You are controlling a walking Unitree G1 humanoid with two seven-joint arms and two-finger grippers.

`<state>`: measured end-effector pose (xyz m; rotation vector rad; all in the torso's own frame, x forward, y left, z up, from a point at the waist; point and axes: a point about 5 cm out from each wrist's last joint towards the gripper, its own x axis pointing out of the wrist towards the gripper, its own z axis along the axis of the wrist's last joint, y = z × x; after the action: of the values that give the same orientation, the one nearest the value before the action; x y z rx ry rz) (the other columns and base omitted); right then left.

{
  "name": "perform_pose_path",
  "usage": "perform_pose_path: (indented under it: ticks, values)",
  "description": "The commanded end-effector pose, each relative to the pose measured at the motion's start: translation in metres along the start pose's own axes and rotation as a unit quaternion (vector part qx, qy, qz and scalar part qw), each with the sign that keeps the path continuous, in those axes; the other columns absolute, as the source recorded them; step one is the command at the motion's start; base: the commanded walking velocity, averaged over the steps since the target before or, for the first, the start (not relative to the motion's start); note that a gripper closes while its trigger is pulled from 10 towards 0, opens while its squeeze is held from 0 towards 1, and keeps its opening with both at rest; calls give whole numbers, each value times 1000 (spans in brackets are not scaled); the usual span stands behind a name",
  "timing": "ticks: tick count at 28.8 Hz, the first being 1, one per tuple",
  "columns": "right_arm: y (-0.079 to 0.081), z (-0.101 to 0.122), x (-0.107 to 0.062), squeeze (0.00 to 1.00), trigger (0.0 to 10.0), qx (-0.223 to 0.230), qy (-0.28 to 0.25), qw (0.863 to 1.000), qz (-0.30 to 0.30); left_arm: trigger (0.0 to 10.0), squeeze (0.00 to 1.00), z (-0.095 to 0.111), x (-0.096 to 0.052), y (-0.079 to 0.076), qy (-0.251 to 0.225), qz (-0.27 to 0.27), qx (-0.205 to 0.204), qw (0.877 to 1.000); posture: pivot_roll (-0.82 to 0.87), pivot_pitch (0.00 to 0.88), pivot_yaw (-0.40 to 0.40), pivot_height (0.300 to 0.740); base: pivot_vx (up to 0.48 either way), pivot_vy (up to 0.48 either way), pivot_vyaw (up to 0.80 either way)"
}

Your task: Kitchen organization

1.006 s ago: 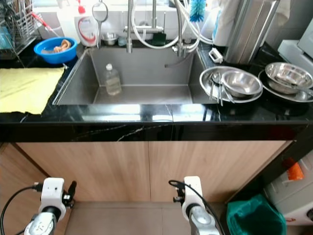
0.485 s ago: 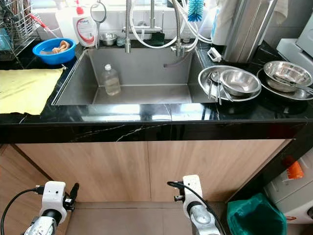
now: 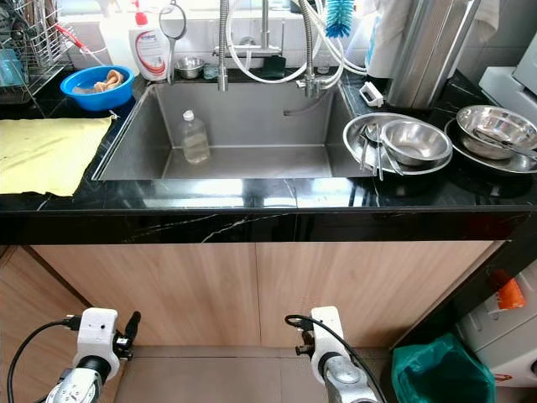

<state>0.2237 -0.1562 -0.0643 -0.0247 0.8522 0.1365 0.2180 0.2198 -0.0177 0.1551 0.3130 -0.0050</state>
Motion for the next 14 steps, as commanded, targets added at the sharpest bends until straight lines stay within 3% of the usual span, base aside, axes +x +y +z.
perform_pose_path:
  ticks: [1, 5, 11, 14]
  values:
    - [2, -1, 1, 0, 10000, 2, 15, 1000, 3, 10000, 0, -2, -2, 1, 7, -4, 5, 1000, -88, 0, 18, 732, 0, 0, 0]
    - [2, -6, 1, 0, 10000, 13, 57, 998, 7, 10000, 0, -1, 0, 0, 10, -5, 4, 1000, -75, 0, 19, 732, 0, 0, 0]
    - [3, -4, 1, 0, 10000, -5, 54, 998, 29, 10000, 0, -1, 1, -1, 12, -5, 3, 1000, -59, 0, 12, 732, 0, 0, 0]
    - [1, -7, 0, 0, 10000, -16, 80, 996, 23, 10000, 0, -2, 4, -2, 23, -2, -1, 1000, -53, 0, 8, 732, 0, 0, 0]
